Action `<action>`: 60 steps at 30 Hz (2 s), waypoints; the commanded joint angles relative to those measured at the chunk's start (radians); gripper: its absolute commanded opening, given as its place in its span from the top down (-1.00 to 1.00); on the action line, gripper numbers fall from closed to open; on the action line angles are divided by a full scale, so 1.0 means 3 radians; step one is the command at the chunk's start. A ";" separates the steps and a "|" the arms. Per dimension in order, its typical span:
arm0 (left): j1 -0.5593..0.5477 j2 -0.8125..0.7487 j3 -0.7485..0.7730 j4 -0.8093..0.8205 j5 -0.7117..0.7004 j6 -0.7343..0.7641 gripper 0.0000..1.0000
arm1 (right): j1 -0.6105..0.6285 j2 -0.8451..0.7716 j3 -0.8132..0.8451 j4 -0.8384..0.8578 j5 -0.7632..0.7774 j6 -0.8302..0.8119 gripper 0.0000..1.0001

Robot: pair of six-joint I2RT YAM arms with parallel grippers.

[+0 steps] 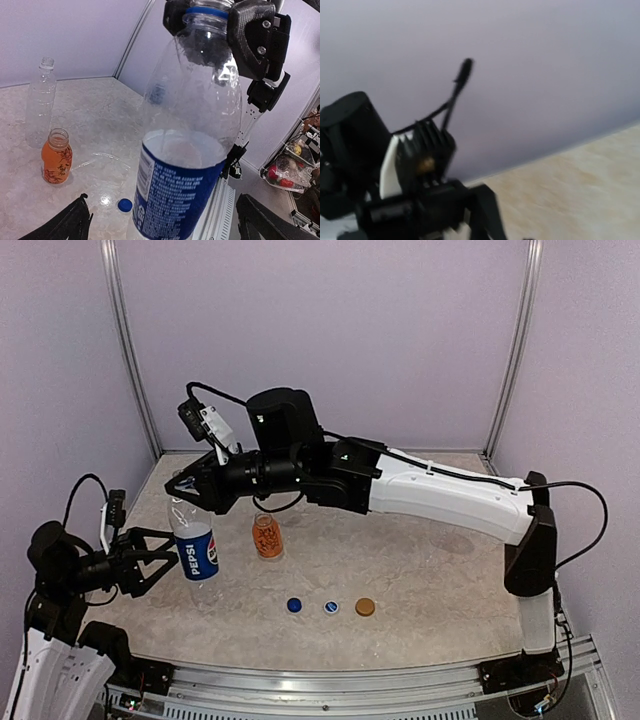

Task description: Unscrew the bottle caps

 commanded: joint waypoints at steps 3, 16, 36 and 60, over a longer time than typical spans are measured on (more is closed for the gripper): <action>0.0046 -0.0063 -0.0024 0.0006 -0.0155 -0.0042 -0.97 | 0.0025 -0.1184 -0.0982 0.0080 0.1178 -0.0586 1.00; 0.0128 0.0032 -0.0024 -0.0002 -0.0220 -0.0030 -0.98 | -0.0981 -0.1724 -0.2801 0.2094 0.2344 -0.1721 1.00; 0.0230 0.0208 -0.0034 0.0016 -0.0281 -0.0043 -0.98 | -0.1567 -0.0437 -0.2532 0.2557 0.1324 -0.0713 1.00; 0.0237 0.0182 -0.0029 0.0015 -0.0315 -0.0039 -0.98 | -0.1576 -0.0449 -0.2296 0.1992 0.1146 -0.0943 -0.77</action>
